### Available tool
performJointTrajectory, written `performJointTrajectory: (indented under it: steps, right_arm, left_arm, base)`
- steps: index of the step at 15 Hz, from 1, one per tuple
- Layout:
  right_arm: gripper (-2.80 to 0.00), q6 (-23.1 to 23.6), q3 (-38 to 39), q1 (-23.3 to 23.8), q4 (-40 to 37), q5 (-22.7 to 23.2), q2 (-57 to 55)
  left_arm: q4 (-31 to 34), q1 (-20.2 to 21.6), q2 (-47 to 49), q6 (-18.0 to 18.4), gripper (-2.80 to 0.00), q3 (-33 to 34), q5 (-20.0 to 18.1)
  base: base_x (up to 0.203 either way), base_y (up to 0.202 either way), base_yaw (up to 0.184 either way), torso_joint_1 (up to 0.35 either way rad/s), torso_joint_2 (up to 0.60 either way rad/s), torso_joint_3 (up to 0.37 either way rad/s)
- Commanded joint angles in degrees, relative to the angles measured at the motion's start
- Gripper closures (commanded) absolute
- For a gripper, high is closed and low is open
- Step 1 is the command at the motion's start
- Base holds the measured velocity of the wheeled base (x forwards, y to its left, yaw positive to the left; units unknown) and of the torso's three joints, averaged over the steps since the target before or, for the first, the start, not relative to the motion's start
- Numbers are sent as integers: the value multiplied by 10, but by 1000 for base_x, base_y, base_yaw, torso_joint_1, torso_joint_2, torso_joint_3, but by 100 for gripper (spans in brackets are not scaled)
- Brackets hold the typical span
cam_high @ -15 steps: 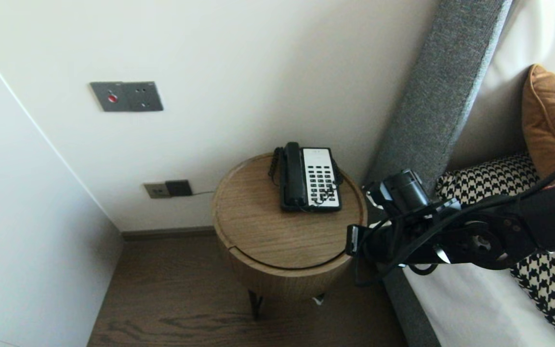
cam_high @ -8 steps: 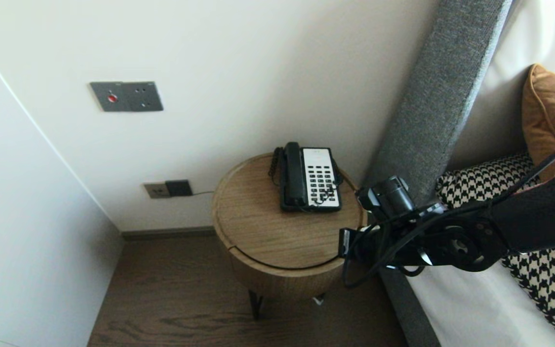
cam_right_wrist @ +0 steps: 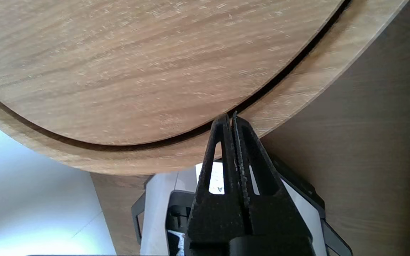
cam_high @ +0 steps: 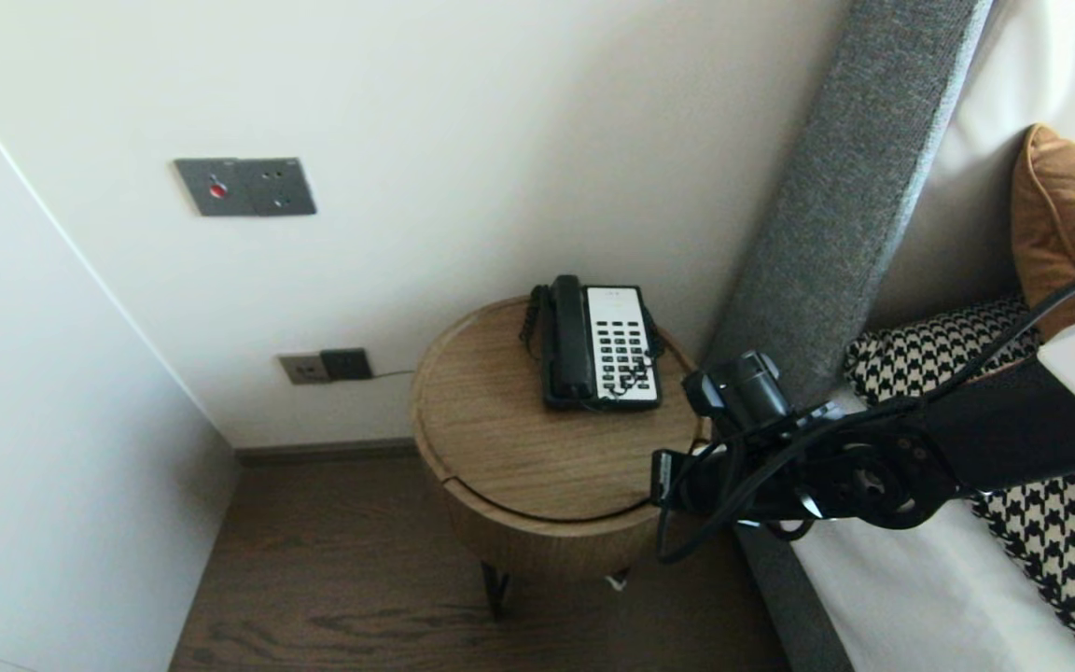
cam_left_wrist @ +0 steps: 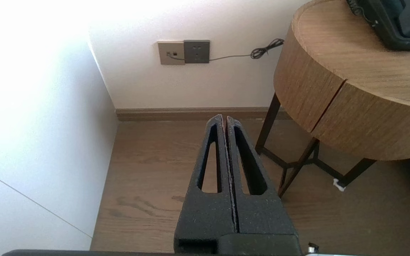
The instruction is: Open the nightstand drawer
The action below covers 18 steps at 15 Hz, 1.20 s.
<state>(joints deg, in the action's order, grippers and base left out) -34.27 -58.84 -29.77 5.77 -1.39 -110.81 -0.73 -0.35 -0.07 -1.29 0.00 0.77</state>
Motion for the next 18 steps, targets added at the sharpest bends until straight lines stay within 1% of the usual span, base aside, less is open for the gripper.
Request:
performJointTrajectory:
  steps: [1,8,12,18]
  right_arm:
    - [0,-2,4,0,-1,0,-5]
    - [0,-2,36,-1,4,0,9]
    - [0,-3,89,-1,18,1,32]
    - [0,-3,197,-19,84,0,57]
  left_arm:
    - [-1,-1,0,0,0,0,0]
    - [-1,0,0,0,0,0,0]
    - [-1,0,0,0,0,0,0]
    - [-1,0,0,0,0,0,0]
  base:
    - [0,0,0,0,0,0]
    - [0,0,0,0,0,0]
    - [0,0,0,0,0,0]
    - [0,0,0,0,0,0]
